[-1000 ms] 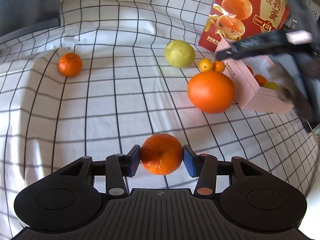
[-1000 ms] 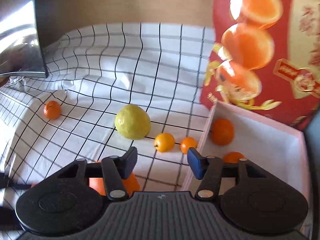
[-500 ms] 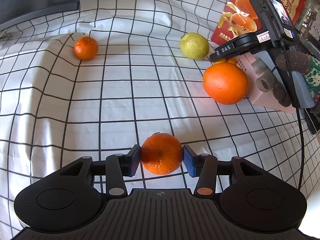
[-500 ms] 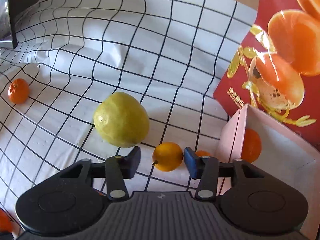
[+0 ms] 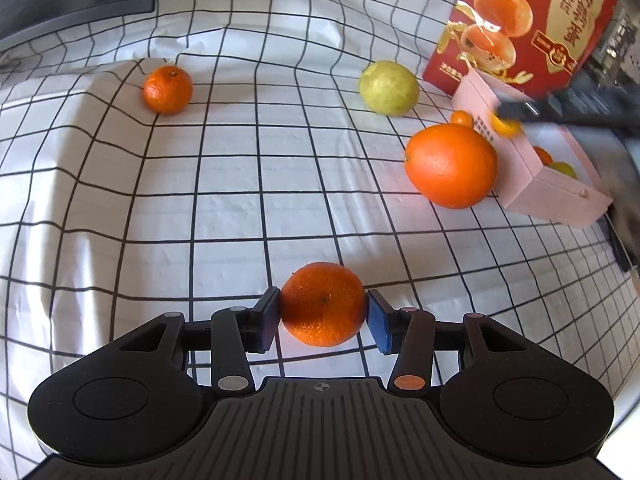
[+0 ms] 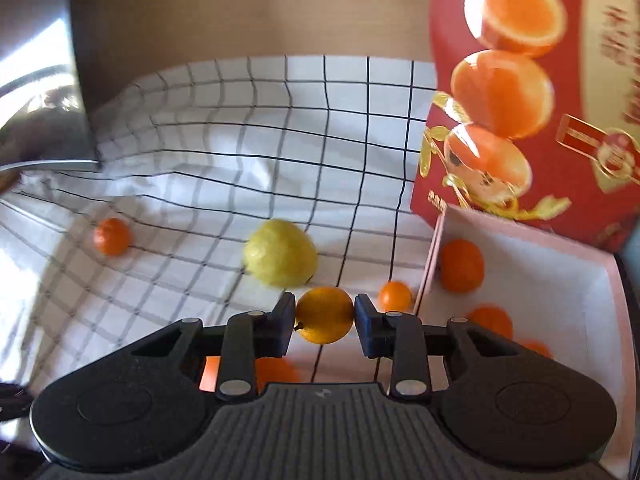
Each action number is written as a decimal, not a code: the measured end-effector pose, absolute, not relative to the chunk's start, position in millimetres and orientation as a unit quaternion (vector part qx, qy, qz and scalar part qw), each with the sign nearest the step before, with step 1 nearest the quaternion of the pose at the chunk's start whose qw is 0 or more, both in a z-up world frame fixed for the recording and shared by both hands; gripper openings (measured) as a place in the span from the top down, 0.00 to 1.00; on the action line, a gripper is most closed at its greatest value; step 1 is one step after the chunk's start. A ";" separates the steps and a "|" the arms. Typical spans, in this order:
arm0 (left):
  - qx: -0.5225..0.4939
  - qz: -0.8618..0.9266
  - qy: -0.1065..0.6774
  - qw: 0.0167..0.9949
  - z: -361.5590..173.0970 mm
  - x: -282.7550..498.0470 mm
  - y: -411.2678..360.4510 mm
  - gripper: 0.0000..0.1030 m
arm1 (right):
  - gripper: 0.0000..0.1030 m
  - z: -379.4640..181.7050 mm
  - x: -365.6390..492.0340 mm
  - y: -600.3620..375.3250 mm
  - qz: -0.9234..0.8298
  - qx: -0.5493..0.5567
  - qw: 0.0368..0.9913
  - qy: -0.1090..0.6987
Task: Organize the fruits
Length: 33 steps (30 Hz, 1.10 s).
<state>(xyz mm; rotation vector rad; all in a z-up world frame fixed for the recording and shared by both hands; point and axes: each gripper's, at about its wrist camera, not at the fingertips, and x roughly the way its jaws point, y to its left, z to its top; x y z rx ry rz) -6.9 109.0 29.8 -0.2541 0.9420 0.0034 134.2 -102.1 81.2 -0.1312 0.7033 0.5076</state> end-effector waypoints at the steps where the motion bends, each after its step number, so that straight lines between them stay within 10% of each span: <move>1: -0.121 0.000 0.451 0.884 29.7 -5.9 109.1 0.50 | 0.69 80.3 122.0 -106.6 0.249 -0.061 0.905 0.339; 20: -0.089 -0.079 0.452 0.884 25.3 -10.5 51.6 0.51 | 0.68 10.0 -1.2 -143.4 0.220 -0.039 0.896 0.384; 24: -0.091 -0.075 0.449 0.886 24.9 -15.1 50.4 0.50 | 0.44 7.3 -12.0 -147.9 0.207 -0.044 0.901 0.378; 33: -0.093 -0.067 0.439 0.891 24.8 -19.9 49.3 0.50 | 0.33 -9.7 -22.8 -157.5 0.182 -0.036 0.910 0.372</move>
